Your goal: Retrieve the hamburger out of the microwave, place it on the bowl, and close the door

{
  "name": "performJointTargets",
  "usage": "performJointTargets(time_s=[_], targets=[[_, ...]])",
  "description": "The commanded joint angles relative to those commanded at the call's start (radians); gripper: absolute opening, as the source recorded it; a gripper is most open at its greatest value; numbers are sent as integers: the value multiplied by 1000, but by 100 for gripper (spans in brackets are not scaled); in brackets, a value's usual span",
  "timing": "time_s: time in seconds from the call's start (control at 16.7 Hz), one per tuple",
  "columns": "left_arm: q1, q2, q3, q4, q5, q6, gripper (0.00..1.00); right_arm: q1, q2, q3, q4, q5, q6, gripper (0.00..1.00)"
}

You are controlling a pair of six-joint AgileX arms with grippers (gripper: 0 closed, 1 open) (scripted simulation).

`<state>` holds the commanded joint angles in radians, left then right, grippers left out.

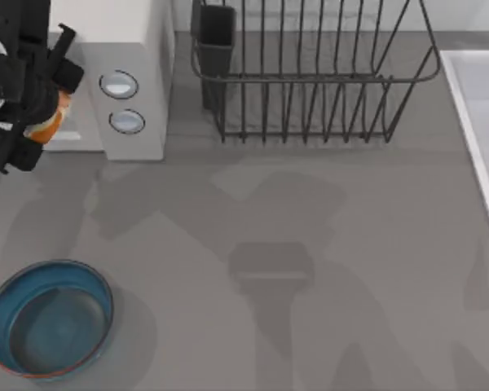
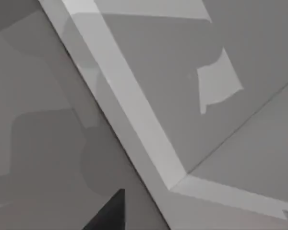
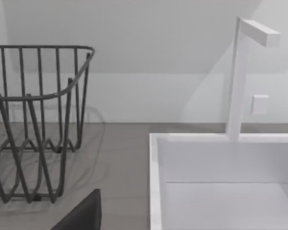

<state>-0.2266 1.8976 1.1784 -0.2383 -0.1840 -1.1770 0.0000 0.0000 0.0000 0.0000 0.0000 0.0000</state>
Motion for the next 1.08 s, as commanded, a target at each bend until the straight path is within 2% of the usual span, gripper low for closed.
performJointTargets(time_s=[0.42,0.66,0.9,1.08], targets=[[-285,132,136,-725,-287,-861,0,0,0,0,0,0,0,100],[-422,251,151,-1071,-426,-1270,0,0,0,0,0,0,0,100],[-520,366,136,-1320,-528,-1556,0,0,0,0,0,0,0,100],[-560,422,121,-1421,-570,-1666,0,0,0,0,0,0,0,100]])
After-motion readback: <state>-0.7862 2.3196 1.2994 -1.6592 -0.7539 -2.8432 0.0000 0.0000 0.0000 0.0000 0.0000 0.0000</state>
